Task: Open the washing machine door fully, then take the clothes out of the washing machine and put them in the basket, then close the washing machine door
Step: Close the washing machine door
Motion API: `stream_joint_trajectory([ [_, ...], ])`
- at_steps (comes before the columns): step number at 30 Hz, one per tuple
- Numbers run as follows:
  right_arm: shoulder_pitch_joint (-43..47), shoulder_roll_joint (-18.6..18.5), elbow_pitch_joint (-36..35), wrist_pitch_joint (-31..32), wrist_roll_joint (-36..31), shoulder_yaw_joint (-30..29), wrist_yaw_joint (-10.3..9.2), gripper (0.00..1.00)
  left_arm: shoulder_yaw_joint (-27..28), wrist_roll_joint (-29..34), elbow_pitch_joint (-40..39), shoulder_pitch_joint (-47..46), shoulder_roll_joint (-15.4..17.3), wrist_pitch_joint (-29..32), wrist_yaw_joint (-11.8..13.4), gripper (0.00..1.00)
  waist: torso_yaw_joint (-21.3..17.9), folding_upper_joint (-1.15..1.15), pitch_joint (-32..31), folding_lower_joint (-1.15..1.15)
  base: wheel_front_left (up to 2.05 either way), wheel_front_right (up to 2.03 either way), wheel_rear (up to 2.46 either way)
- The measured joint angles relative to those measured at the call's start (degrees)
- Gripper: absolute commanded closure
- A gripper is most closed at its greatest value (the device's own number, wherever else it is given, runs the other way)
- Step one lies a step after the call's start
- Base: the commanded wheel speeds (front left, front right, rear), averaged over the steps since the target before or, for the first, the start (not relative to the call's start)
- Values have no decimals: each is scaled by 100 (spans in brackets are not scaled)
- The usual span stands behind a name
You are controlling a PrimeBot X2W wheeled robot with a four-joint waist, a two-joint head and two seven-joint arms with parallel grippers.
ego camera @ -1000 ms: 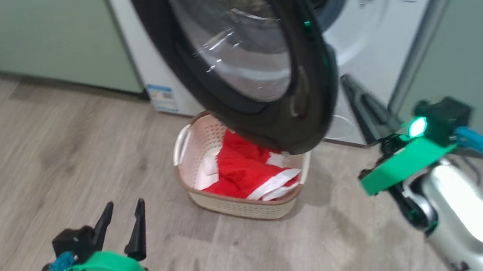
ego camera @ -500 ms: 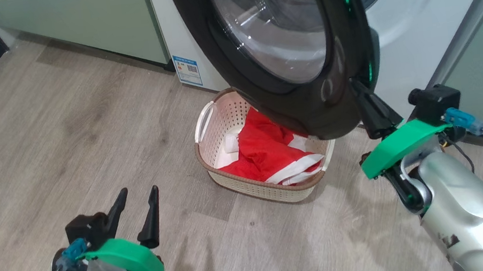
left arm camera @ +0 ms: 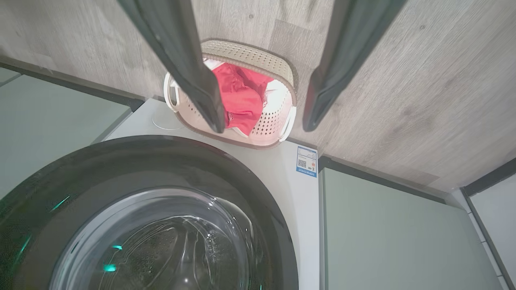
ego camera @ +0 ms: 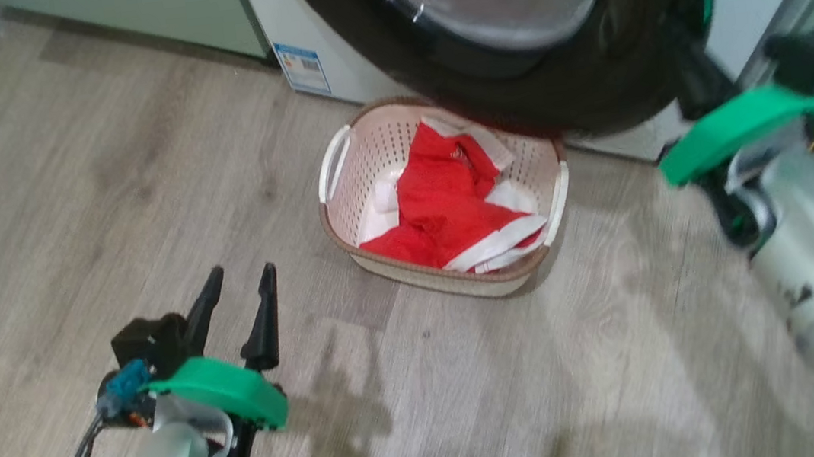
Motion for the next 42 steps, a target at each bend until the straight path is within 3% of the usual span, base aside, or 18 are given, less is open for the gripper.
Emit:
stream_joint_trajectory([
  [11, -1605, -332, 764, 0, 353, -75, 0, 100, 37, -131, -99, -383, -240, 0, 0, 0, -20, 0, 689, 0, 0, 0, 0],
  [19, -2583, -519, 1267, 0, 711, 383, 0, 100, 4, -148, -166, -638, -370, 0, 0, 0, 29, 0, 1082, 1, 0, 0, 0],
  [31, -2803, -521, 1378, 0, 828, 512, 35, 100, -35, -225, -189, -745, -423, 0, 0, 0, 8, 0, 1222, 1, 0, 0, 0],
  [39, -2145, -464, 994, -1, 873, 555, 0, 100, -3, -180, -109, -718, -338, 0, 0, 0, -94, 0, 727, 1, 0, 0, 0],
  [41, -1679, -402, 893, 0, 860, 402, 0, 75, -20, -180, -23, -707, -260, 0, 0, 0, -127, 0, 505, 1, 0, 0, 0],
  [42, -1420, -365, 837, 0, 810, 318, 0, 31, -21, -180, 22, -686, -203, 0, 0, 0, -147, 0, 379, 1, 0, 0, 0],
])
